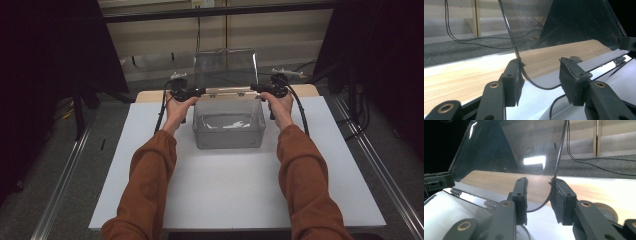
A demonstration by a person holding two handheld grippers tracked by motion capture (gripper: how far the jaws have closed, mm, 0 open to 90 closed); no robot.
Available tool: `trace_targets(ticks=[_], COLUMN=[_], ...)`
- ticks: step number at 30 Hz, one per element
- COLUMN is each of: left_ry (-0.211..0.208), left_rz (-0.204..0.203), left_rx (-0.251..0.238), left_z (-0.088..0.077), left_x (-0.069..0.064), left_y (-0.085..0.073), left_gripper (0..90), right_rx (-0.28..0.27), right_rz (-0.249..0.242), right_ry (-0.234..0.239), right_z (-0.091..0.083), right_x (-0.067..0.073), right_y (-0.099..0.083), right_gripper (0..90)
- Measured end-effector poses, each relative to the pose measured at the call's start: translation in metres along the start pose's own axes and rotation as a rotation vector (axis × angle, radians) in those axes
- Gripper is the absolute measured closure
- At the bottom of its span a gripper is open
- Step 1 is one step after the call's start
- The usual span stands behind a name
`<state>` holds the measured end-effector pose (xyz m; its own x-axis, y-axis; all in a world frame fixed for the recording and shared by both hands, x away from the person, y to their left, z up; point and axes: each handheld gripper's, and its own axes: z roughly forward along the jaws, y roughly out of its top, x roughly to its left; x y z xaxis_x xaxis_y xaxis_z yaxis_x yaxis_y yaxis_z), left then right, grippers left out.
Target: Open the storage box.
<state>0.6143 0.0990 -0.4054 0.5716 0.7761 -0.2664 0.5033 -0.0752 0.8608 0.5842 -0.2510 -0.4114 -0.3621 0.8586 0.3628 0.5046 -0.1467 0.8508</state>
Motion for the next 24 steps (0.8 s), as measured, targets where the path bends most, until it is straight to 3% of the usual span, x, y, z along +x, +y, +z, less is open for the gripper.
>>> trace_targets(ticks=[3, 24], left_ry=[0.010, 0.000], left_rz=[-0.003, -0.040], left_rx=[-0.006, 0.004], left_z=[0.0005, 0.0024], left_x=[0.0001, 0.0016], left_y=[-0.0010, -0.0008], left_gripper=[50.4, 47.0], right_rx=[0.020, 0.035], right_rz=[-0.025, 0.016], right_ry=[-0.001, 0.001], right_z=[0.0012, 0.0036], right_x=[0.0012, -0.0005], right_y=[0.0004, 0.0000], right_gripper=[60.8, 59.0])
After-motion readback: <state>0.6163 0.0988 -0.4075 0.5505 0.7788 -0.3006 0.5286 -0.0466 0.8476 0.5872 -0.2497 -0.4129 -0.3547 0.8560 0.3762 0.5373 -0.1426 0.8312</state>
